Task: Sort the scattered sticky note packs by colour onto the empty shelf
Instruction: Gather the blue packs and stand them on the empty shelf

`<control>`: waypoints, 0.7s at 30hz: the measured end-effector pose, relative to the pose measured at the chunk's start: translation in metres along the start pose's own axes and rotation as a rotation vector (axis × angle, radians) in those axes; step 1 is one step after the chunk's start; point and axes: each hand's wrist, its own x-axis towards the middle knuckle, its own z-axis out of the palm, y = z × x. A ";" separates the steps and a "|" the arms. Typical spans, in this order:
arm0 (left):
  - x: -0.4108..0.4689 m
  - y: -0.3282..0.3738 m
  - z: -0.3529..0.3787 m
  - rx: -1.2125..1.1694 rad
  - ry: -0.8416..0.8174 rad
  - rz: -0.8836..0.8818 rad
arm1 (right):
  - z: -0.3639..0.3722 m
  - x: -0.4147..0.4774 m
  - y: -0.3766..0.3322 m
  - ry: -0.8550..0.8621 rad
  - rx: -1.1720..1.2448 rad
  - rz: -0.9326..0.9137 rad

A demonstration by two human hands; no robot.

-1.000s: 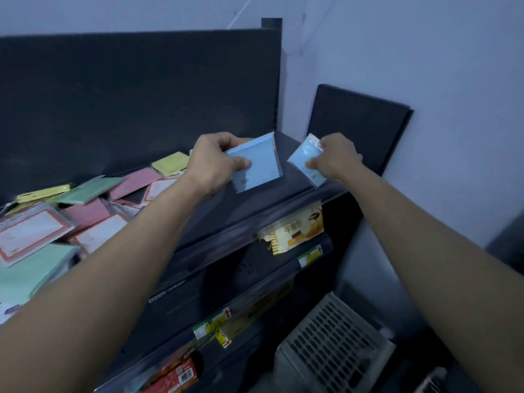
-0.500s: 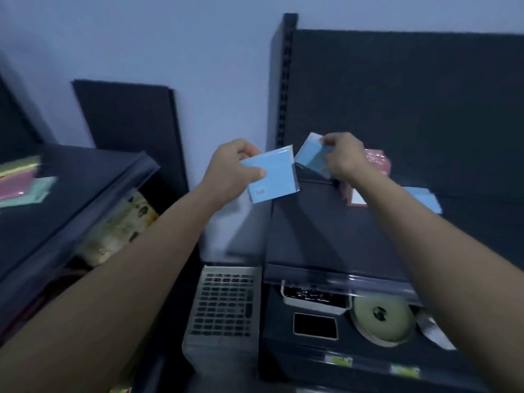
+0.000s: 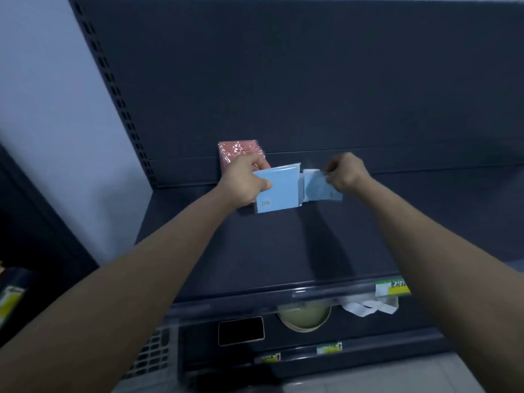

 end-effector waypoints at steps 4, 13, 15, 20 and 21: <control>0.032 -0.011 0.032 0.035 -0.037 -0.046 | 0.016 0.039 0.023 -0.180 -0.046 -0.034; 0.073 -0.023 0.068 0.077 -0.030 -0.105 | 0.043 0.083 0.047 -0.278 0.055 -0.076; 0.079 -0.025 0.078 0.085 -0.033 -0.112 | 0.039 0.088 0.051 -0.259 0.066 -0.069; 0.097 -0.028 0.103 0.132 -0.037 -0.107 | 0.018 0.096 0.053 -0.105 0.106 -0.087; 0.100 -0.029 0.108 0.141 -0.031 -0.108 | 0.014 0.096 0.052 -0.098 0.096 -0.108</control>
